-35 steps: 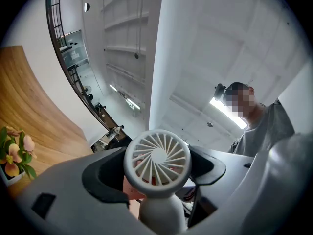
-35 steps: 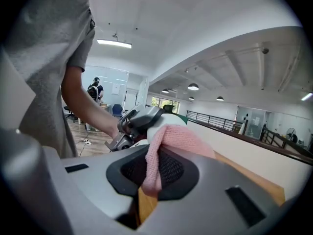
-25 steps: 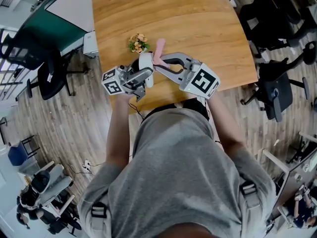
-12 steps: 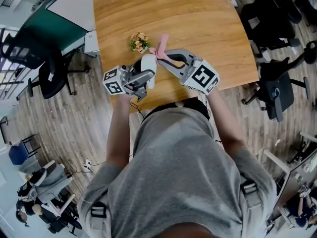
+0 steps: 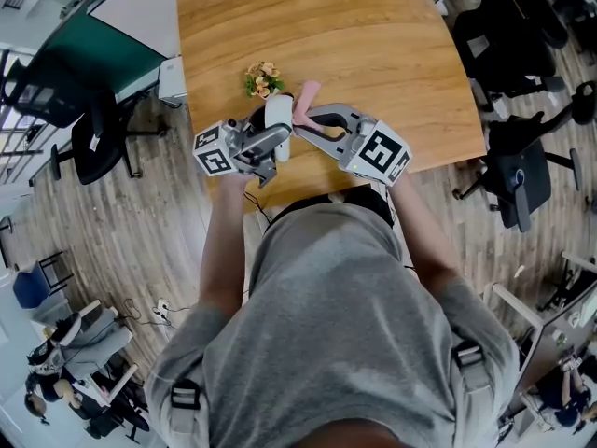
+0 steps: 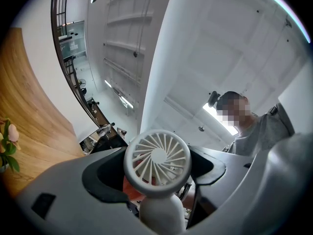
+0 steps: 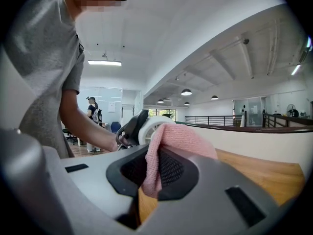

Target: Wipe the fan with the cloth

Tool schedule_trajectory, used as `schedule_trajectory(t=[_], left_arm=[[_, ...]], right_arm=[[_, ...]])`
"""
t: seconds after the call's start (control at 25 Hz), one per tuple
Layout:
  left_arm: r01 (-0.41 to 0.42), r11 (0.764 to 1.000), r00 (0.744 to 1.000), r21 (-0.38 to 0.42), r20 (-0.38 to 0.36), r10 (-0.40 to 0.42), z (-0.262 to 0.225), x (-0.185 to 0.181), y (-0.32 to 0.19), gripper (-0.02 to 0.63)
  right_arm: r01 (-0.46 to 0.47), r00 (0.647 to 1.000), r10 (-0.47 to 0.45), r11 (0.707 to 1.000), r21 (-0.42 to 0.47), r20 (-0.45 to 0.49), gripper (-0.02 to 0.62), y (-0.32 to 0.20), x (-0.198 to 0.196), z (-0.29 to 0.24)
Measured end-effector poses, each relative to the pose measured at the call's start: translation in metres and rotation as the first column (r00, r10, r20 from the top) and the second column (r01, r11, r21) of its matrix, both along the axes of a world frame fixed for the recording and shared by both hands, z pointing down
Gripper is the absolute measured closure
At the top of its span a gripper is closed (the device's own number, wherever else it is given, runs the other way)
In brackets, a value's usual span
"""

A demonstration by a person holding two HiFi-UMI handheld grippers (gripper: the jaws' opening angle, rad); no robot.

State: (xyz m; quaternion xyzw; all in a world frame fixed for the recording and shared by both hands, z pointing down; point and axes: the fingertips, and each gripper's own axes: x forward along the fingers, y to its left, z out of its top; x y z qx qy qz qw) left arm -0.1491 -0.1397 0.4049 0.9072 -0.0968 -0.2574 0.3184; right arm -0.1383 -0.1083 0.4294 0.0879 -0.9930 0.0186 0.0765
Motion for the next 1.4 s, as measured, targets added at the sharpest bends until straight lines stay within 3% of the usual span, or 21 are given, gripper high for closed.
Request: schedule_trajectory(t=[0.32,0.52,0.76,1.04,1.4], left_arm=[[-0.003,1.0,1.0,-0.017,0.026,0.004,0.008,0.001,0.001,0.225],[-0.03,0.999,0.999,-0.023,0.032,0.03,0.013,0.006,0.005,0.225],[-0.039,0.999,0.999,-0.021,0.026,0.039,0.012,0.01,0.008,0.225],[-0.016,1.0,1.0,-0.017,0.012,0.016,0.01,0.001,0.003,0.225],[0.026,0.999,1.0,-0.03,-0.016,-0.027,0.014,-0.003,-0.006,0.225]], right_arm=[[-0.024,0.996,0.029,0.998,-0.049,0.089,0.563,-0.001,0.002,-0.022],[-0.048,0.997,0.046,0.998,0.042,0.057,0.563,-0.019,0.011,-0.015],[-0.088,0.996,0.088,0.996,0.004,0.016,0.563,-0.023,0.013,0.004],[-0.062,0.998,0.062,0.998,-0.021,-0.013,0.563,-0.007,0.003,0.02],[-0.039,0.999,0.041,0.998,-0.052,0.03,0.563,0.013,0.002,0.018]])
